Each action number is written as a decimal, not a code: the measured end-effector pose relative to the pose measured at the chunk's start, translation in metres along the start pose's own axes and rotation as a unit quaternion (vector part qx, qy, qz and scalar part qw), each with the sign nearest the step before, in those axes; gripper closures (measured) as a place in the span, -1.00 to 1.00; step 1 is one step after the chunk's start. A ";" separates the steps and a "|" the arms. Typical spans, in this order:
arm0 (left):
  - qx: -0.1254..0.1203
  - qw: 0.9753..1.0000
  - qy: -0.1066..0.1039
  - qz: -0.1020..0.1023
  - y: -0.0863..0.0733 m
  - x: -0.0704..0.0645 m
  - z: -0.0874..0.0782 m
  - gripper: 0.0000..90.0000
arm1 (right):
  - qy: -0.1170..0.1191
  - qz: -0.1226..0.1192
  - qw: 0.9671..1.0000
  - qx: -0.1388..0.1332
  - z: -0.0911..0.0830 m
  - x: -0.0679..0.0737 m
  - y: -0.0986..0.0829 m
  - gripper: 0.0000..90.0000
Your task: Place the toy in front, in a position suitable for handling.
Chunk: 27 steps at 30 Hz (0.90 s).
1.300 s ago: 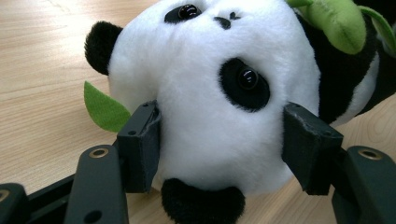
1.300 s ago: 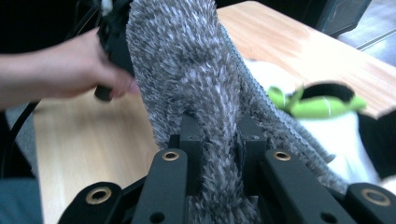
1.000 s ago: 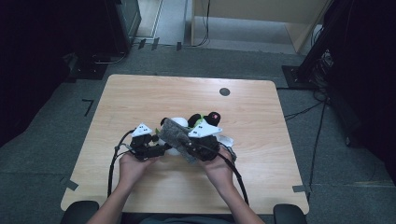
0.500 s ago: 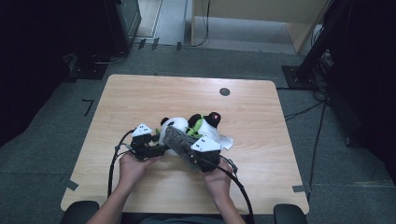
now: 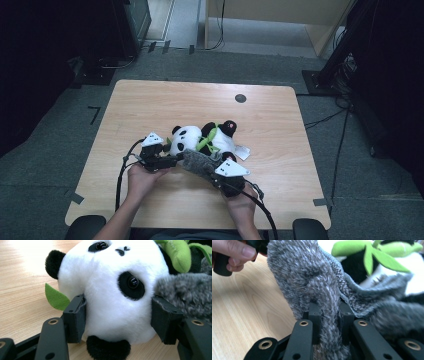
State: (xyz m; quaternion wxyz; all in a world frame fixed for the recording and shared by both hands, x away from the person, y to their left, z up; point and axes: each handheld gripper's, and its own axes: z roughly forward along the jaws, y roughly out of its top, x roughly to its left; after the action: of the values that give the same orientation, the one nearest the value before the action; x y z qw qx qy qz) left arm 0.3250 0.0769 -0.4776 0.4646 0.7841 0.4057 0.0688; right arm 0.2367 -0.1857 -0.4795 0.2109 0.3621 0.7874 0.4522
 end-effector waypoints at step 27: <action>0.010 1.000 -0.001 0.014 0.003 0.000 0.001 -0.18 | -0.049 0.050 0.997 0.029 -0.042 -0.030 -0.035 0.75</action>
State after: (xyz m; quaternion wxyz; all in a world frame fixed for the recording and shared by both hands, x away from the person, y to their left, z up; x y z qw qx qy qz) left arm 0.3275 0.0754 -0.4762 0.4562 0.7943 0.3949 0.0707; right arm 0.2150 -0.2436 -0.4886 0.2153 0.4290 0.7698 0.4208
